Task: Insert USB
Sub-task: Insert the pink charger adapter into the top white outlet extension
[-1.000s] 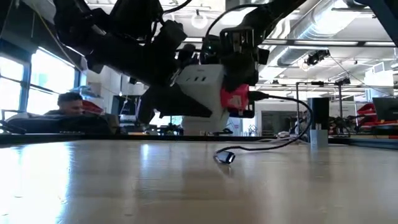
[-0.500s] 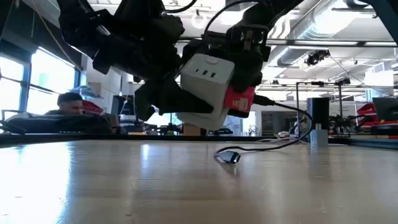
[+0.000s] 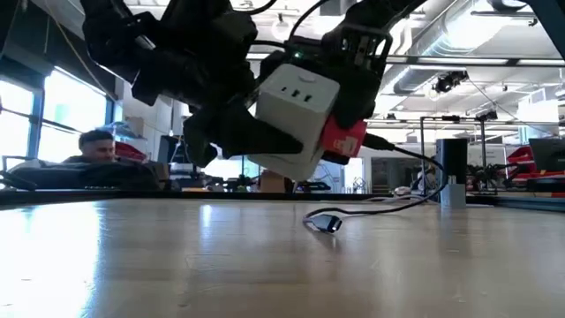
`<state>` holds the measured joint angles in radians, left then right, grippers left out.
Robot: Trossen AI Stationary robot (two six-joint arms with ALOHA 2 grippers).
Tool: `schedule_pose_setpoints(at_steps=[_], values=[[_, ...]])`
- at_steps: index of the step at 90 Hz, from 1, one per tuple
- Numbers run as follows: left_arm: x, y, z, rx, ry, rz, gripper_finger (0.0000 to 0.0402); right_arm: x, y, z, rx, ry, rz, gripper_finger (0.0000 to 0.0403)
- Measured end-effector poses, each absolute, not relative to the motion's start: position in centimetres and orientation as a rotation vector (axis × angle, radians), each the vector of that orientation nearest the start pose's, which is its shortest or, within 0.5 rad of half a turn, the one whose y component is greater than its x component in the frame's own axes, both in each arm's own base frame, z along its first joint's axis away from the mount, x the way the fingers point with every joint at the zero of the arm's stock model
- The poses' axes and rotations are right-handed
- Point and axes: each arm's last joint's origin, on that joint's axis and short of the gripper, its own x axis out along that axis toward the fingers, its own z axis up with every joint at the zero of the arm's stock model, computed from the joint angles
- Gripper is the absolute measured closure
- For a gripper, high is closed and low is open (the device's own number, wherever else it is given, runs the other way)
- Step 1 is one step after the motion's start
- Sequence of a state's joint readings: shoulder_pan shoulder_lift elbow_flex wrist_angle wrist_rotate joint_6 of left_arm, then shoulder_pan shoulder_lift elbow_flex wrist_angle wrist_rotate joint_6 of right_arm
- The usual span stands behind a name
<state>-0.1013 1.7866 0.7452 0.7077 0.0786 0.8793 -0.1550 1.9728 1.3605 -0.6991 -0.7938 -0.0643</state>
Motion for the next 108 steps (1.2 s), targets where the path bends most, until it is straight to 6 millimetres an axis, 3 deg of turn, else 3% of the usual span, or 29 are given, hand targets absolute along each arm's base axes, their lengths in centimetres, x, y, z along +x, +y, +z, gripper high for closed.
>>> schedule_pose_setpoints(at_steps=[17,32,64,85,108], values=[[34.2,-3.7,14.9,0.869,0.244,-0.281,0.0107,37.8,-4.0,16.8,0.513,1.179,0.555,0.0197],[34.2,-4.0,15.1,0.873,0.238,-0.240,0.0107,37.6,-4.1,16.9,0.507,1.195,0.558,0.0167],[33.8,-4.1,15.1,0.854,0.231,-0.212,0.0108,36.7,-5.0,19.0,0.513,1.164,0.543,0.0160],[33.7,-4.1,15.1,0.866,0.235,-0.203,0.0108,35.4,-4.8,19.5,0.549,1.246,0.553,0.0160],[32.8,-3.6,16.6,0.822,0.201,-0.149,0.0108,34.2,-5.3,19.8,0.558,1.314,0.537,0.0160]])
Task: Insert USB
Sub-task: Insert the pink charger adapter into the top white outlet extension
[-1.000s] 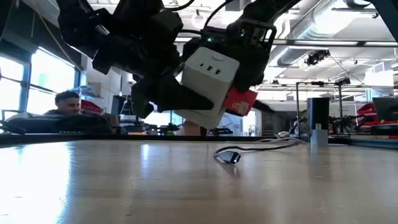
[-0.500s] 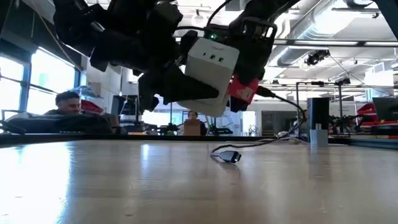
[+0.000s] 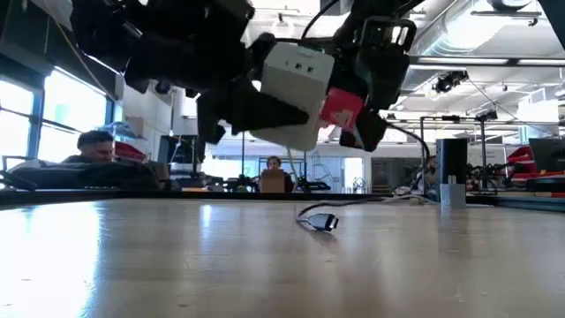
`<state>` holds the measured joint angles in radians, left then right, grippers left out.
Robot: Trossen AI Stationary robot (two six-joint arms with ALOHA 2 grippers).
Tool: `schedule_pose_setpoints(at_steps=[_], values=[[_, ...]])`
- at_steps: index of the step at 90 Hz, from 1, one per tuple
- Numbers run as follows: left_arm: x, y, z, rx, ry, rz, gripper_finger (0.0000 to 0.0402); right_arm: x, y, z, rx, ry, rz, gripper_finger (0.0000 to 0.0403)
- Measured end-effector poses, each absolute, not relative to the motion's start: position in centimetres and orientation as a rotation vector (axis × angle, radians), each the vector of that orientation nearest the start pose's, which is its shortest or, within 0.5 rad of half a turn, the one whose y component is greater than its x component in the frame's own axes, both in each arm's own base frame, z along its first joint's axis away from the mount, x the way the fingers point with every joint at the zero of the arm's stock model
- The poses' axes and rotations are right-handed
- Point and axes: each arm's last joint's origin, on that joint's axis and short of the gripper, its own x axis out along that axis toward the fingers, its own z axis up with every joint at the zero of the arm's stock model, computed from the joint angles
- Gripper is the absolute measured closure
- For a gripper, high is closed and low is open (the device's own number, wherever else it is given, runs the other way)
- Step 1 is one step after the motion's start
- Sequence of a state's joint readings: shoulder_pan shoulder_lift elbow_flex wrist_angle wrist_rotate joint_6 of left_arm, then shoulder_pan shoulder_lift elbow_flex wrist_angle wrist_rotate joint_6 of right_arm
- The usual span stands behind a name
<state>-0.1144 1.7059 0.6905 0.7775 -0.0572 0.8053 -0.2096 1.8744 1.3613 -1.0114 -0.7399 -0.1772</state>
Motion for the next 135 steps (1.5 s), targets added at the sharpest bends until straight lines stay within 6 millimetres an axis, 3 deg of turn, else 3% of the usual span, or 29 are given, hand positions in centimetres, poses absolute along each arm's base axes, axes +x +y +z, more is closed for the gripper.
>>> schedule_pose_setpoints(at_steps=[18,32,41,56,86,107,123,135], values=[[30.4,-2.6,17.5,0.694,0.136,-0.098,0.0108,32.8,-6.7,22.8,0.436,1.269,0.411,0.0160],[28.1,-1.3,17.1,0.570,0.111,-0.067,0.0108,31.9,-7.4,25.8,0.235,1.181,0.214,0.0160],[26.7,-0.6,17.0,0.465,0.054,-0.078,0.0108,31.8,-7.4,27.4,0.125,1.091,0.128,0.0166],[24.6,0.0,16.0,0.339,0.004,-0.073,0.0108,32.8,-6.5,28.7,0.038,0.940,0.137,0.0183],[23.0,0.0,14.7,0.230,0.032,-0.068,0.0108,35.4,-3.6,27.7,-0.061,0.866,0.159,0.0215],[22.9,0.0,14.7,0.228,0.024,-0.050,0.0108,35.6,-1.1,26.7,-0.138,0.871,-0.019,0.0243],[22.9,0.0,14.8,0.236,0.014,-0.048,0.0108,35.4,-0.1,24.6,-0.100,0.852,-0.039,0.0259],[22.9,0.0,14.7,0.236,0.021,-0.046,0.0108,35.5,0.2,24.3,-0.093,0.825,-0.033,0.0266]])
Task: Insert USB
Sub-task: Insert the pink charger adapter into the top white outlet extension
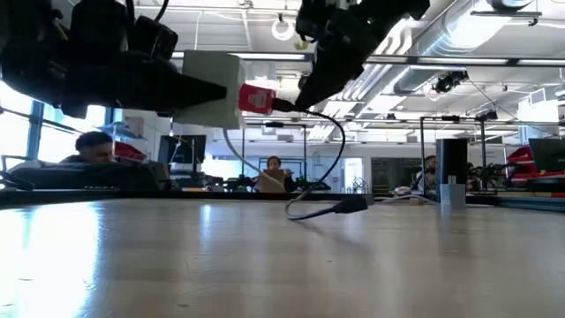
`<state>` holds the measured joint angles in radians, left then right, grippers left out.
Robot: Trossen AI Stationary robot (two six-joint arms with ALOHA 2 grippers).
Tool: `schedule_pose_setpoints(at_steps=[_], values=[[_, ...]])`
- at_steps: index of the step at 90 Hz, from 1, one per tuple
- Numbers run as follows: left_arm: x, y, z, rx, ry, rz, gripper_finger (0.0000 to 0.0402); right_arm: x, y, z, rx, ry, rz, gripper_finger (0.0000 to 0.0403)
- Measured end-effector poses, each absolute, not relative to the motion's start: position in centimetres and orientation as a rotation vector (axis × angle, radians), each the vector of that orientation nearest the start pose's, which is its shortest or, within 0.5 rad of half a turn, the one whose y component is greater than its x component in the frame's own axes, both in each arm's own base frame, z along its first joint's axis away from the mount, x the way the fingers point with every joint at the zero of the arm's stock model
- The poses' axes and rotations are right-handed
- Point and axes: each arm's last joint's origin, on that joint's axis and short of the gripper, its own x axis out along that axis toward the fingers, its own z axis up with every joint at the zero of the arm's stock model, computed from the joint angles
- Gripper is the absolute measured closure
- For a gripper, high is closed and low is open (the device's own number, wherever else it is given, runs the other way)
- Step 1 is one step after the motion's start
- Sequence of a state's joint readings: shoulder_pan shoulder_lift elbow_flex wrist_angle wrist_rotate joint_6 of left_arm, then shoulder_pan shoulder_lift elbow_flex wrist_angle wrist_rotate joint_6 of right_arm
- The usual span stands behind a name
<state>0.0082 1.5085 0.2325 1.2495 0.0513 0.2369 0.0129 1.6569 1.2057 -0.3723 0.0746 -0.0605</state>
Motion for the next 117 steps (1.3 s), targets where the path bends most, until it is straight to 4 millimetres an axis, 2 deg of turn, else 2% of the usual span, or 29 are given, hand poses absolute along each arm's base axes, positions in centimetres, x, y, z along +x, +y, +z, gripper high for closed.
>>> schedule_pose_setpoints(at_steps=[28,42,62,82,103,117], values=[[22.9,0.1,14.7,0.255,0.024,-0.032,0.0108,35.6,0.3,24.4,-0.099,0.805,-0.025,0.0270],[23.0,0.1,14.7,0.255,0.030,-0.027,0.0108,35.8,0.3,25.2,-0.095,0.797,-0.022,0.0270],[23.0,0.1,14.7,0.256,0.036,-0.022,0.0108,35.7,0.5,25.2,-0.037,0.805,0.018,0.0269],[23.0,0.1,14.7,0.255,0.037,-0.018,0.0108,36.5,0.3,23.4,-0.043,0.852,-0.051,0.0270],[23.0,0.1,14.5,0.236,0.047,-0.022,0.0108,37.3,0.3,22.8,-0.042,0.821,-0.060,0.0271],[23.1,0.0,14.2,0.228,0.060,-0.024,0.0108,37.5,0.3,23.0,-0.041,0.801,-0.054,0.0304]])
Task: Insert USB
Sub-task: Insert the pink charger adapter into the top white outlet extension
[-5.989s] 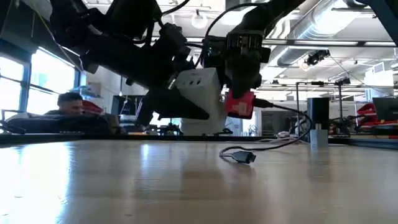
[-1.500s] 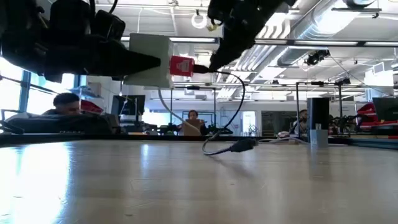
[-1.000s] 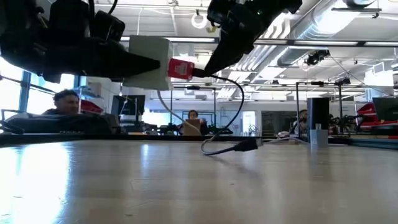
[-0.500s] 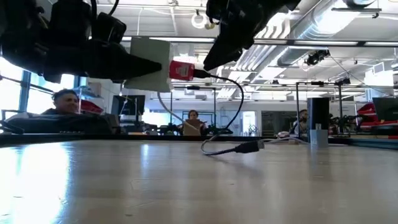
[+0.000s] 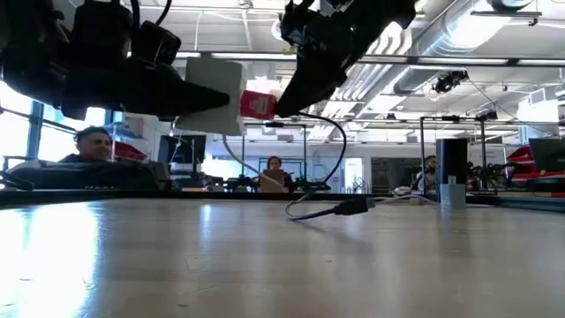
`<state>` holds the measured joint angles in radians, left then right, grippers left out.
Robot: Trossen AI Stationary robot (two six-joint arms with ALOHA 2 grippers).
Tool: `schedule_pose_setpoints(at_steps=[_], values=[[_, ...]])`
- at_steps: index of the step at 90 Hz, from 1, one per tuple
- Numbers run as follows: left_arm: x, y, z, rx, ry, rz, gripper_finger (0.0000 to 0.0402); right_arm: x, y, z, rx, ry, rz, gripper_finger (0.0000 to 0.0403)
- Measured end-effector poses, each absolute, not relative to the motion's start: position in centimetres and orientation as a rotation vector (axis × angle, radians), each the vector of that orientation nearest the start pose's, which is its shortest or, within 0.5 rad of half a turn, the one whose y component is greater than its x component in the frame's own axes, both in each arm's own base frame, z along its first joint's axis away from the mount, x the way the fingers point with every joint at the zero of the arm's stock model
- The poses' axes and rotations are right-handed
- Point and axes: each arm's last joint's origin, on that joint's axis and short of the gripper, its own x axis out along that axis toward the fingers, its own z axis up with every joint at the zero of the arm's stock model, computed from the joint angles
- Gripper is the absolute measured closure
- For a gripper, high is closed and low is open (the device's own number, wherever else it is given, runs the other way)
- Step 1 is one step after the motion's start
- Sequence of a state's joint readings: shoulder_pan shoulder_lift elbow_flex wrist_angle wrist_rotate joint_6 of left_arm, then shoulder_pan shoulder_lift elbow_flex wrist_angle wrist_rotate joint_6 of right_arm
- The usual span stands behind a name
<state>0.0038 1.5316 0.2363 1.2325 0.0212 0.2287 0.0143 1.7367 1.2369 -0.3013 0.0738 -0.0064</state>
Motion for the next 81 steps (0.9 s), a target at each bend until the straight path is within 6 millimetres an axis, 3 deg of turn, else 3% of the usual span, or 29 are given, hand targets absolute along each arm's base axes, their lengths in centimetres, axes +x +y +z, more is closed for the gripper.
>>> schedule_pose_setpoints(at_steps=[21,81], values=[[23.9,-0.4,14.3,0.227,0.060,-0.072,0.0108,37.5,0.5,22.9,-0.047,0.800,-0.009,0.0396],[24.3,-0.6,14.0,0.236,0.062,-0.086,0.0108,37.5,0.5,23.0,-0.053,0.790,0.025,0.0402]])
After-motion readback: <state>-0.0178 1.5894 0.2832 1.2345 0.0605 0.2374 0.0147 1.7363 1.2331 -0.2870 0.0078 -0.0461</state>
